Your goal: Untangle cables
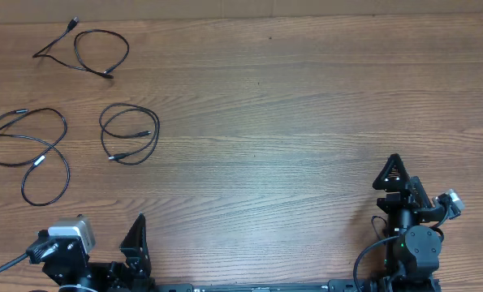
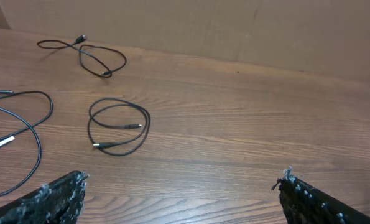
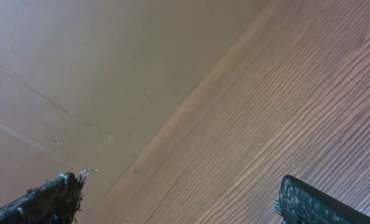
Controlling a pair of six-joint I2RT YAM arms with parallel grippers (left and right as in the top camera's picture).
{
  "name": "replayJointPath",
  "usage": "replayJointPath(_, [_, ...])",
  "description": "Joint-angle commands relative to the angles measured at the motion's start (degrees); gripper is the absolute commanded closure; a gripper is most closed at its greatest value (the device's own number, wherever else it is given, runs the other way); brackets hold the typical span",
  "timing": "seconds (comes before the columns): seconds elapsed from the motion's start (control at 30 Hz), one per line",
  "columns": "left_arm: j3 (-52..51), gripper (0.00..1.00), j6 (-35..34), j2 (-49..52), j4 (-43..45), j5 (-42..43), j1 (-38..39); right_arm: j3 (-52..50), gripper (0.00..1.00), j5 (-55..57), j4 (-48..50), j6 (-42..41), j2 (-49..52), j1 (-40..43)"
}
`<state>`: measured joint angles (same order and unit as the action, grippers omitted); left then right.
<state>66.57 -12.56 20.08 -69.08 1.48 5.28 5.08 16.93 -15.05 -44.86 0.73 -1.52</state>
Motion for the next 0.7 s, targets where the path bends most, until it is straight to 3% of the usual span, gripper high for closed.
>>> replayJointPath(0.0, [0.07, 0.0, -0.76, -0.33, -0.09, -0.42, 0.46, -0.37, 0.0, 0.66, 0.48, 1.92, -0.35, 0.2])
replayJointPath(0.67, [0.07, 0.0, -0.76, -0.33, -5.05, -0.42, 0.46, -0.37, 0.0, 1.42, 0.44, 1.86, -0.35, 0.2])
